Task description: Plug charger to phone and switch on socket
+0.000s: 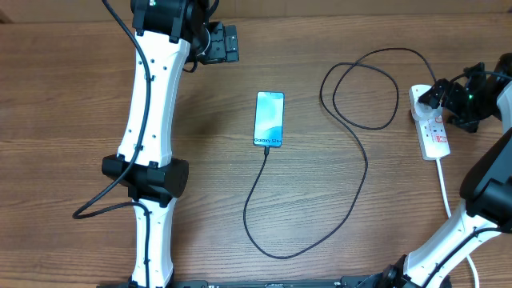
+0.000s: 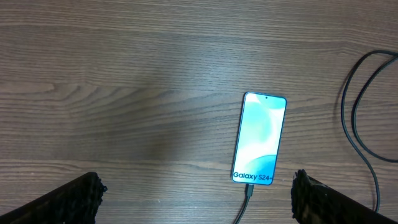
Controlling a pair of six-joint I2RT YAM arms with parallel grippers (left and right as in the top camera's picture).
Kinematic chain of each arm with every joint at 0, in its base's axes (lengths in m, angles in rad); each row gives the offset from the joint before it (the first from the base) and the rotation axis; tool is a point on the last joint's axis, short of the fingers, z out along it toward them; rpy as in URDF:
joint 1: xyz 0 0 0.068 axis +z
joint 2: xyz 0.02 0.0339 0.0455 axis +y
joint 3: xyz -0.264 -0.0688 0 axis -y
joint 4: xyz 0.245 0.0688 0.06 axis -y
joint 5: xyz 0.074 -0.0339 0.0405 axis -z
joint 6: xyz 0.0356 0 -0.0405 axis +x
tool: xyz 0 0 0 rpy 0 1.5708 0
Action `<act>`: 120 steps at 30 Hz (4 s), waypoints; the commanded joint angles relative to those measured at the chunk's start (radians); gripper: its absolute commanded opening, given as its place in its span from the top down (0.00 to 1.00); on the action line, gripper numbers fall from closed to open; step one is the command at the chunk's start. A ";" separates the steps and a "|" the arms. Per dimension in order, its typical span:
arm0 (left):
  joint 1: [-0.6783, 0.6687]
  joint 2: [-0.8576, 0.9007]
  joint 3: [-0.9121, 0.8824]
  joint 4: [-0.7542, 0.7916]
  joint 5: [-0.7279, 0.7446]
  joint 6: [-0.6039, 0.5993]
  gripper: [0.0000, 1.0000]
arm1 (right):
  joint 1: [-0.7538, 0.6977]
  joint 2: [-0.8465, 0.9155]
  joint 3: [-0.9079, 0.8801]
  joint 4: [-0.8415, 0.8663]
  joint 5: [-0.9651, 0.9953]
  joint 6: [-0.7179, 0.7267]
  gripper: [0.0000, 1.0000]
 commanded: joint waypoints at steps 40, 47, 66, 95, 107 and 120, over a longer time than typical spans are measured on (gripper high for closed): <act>-0.002 0.011 0.002 -0.002 -0.013 0.022 0.00 | 0.031 0.005 -0.060 0.069 -0.021 -0.009 0.00; -0.002 0.011 0.002 -0.002 -0.013 0.022 0.01 | 0.031 0.005 -0.060 0.076 -0.021 -0.009 0.00; -0.002 0.011 0.002 -0.002 -0.013 0.022 0.00 | 0.031 0.005 -0.077 0.088 -0.069 -0.009 0.00; -0.002 0.011 0.002 -0.002 -0.013 0.022 0.00 | 0.037 0.005 -0.138 0.102 -0.125 -0.008 0.00; -0.002 0.011 0.002 -0.002 -0.013 0.022 0.00 | 0.037 0.005 -0.121 0.093 -0.078 0.000 0.00; -0.002 0.011 0.002 -0.002 -0.013 0.022 0.00 | 0.037 0.005 -0.095 0.066 -0.057 -0.001 0.00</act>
